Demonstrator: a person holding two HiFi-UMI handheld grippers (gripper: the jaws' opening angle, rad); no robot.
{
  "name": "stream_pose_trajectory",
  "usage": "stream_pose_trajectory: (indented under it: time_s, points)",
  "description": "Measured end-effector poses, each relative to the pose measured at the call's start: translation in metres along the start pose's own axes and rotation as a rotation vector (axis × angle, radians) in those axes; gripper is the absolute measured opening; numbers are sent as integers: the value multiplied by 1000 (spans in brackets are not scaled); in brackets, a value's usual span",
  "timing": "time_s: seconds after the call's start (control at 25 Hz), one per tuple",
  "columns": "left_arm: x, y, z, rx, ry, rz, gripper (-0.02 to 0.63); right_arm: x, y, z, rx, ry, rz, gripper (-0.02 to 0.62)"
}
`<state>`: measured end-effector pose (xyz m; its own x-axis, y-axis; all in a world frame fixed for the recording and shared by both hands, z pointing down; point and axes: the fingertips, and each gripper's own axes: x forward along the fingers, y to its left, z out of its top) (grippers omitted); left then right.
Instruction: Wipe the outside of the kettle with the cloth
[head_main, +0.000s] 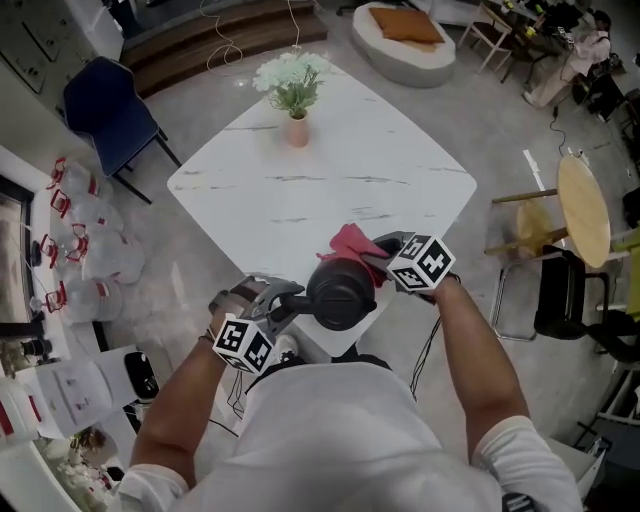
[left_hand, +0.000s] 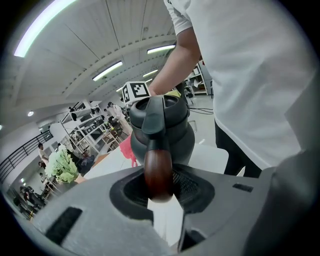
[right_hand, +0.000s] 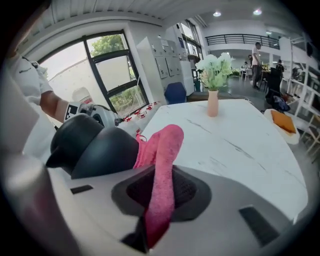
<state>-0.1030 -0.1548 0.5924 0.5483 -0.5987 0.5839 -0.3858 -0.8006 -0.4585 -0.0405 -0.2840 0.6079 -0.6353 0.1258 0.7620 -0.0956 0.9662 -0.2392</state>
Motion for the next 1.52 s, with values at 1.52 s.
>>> stream_pose_trajectory:
  time_s: [1.52]
  points:
    - [16, 2, 31, 269, 50, -125, 104, -121, 66, 81, -334, -117, 21, 64]
